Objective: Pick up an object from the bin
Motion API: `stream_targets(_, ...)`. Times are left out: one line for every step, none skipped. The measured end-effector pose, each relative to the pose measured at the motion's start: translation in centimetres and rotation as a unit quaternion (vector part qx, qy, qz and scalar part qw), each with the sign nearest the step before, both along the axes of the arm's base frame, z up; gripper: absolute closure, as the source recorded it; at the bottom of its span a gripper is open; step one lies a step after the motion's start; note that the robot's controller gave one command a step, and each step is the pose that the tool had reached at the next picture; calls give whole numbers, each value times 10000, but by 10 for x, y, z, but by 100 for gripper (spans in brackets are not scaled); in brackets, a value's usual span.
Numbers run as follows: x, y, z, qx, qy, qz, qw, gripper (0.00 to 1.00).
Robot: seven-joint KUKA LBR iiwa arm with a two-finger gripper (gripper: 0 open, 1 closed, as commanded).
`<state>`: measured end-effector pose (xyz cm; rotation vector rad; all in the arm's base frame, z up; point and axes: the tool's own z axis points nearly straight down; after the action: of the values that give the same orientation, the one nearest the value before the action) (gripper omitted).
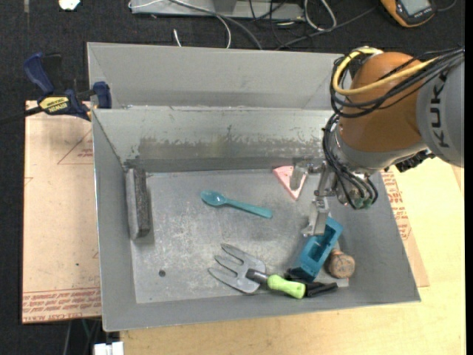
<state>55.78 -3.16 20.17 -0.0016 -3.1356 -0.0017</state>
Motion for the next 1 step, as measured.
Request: stream_targets(2,0,4,-3,-37,6,10000,0)
